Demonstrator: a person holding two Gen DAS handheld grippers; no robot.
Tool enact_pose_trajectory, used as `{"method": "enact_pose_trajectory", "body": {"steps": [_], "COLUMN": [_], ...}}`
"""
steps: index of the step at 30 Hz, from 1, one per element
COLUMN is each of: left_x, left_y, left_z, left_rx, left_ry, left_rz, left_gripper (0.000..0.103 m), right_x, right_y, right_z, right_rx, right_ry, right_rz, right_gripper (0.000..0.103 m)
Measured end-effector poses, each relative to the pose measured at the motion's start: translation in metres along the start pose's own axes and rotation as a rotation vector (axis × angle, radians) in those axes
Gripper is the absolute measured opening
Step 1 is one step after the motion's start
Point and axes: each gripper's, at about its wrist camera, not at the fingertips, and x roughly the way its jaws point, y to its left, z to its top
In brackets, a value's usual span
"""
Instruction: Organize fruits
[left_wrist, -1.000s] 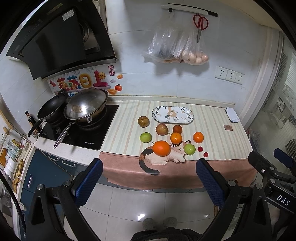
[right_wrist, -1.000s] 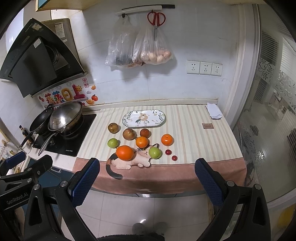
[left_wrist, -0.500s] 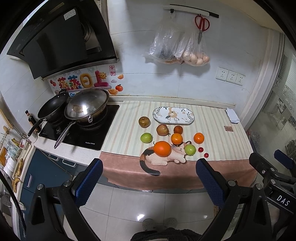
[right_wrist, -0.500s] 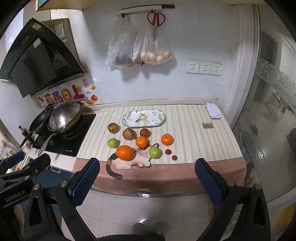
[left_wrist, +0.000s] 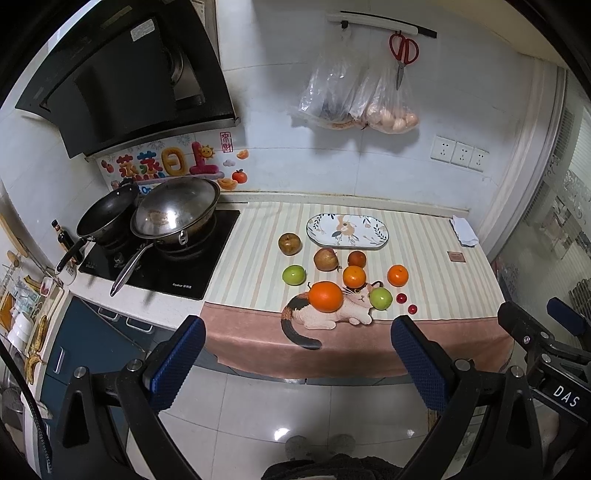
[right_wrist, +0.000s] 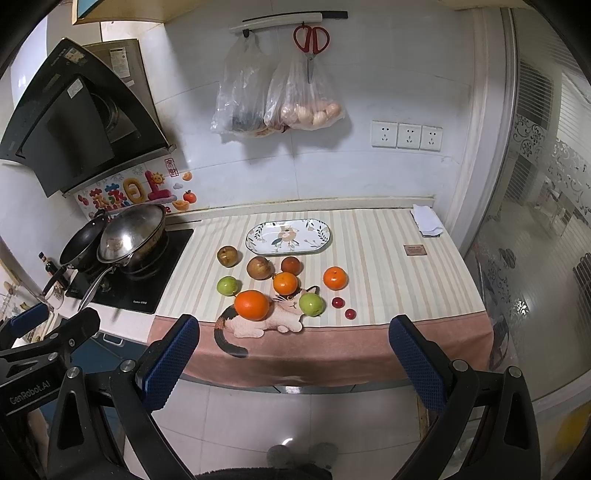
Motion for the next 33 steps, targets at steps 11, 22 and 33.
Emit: {"method": "enact_pose_trajectory", "body": {"steps": [11, 22, 33], "left_x": [0.008, 0.146, 0.343], "left_y": [0.002, 0.016, 0.000], "left_z": [-0.002, 0.019, 0.012], "left_rx": [0.004, -0.004, -0.159], "left_ry": [-0.011, 0.169, 0.591], "left_rz": [0.002, 0.046, -0.063], "left_gripper": [0.103, 0.103, 0.102], "right_x": [-0.002, 0.093, 0.266], "right_y": [0.007, 0.000, -0.029], "right_z": [0.000, 0.005, 0.018], "right_rx": [0.048, 0.155, 0.167], "right_ry": [-0.014, 0.071, 0.274], "right_rz": [-0.002, -0.022, -0.011], "right_gripper": [0.103, 0.103, 0.103]}}
